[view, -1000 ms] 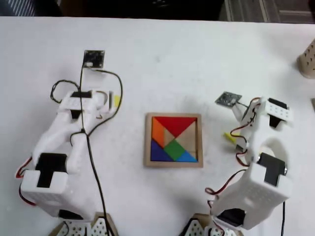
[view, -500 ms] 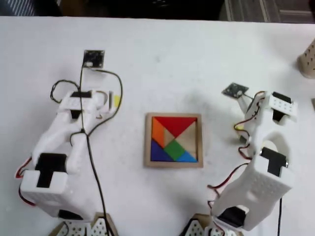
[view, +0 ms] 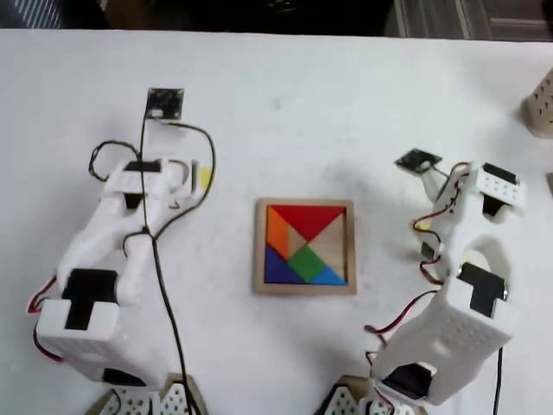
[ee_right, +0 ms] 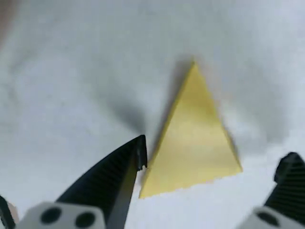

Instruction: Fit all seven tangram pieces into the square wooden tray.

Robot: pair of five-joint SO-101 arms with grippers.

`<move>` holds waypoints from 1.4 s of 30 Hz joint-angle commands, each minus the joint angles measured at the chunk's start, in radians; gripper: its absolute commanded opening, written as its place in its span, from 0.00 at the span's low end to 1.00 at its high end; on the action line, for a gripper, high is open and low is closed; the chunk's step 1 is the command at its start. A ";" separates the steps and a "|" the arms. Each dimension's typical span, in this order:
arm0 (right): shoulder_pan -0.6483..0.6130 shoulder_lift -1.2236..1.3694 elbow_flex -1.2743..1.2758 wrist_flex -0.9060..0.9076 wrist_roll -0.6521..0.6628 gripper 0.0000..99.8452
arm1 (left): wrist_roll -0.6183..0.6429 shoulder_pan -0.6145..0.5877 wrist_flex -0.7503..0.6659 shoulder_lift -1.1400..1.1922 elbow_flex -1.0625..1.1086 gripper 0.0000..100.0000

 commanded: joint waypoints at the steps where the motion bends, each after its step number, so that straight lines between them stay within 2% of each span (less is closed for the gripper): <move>1: 0.013 -0.050 0.021 -0.079 -0.157 0.40 | 0.008 -0.015 0.003 -0.004 -0.048 0.29; 3: 0.012 -0.033 0.035 -0.114 -0.206 0.38 | 0.008 -0.015 0.003 -0.004 -0.048 0.29; 13: -0.028 0.079 0.037 -0.119 -0.215 0.35 | 0.008 -0.015 0.005 -0.004 -0.048 0.29; 18: -0.028 0.104 0.037 -0.120 -0.215 0.26 | 0.008 -0.015 0.005 -0.004 -0.048 0.29; 33: -0.004 0.067 0.031 -0.113 -0.233 0.26 | 0.008 -0.015 0.003 -0.004 -0.048 0.29; 38: 0.010 0.053 0.034 -0.113 -0.284 0.34 | 0.008 -0.015 0.003 -0.004 -0.048 0.29; 42: 0.005 0.113 0.032 -0.113 -0.290 0.35 | 0.008 -0.015 0.003 -0.004 -0.048 0.29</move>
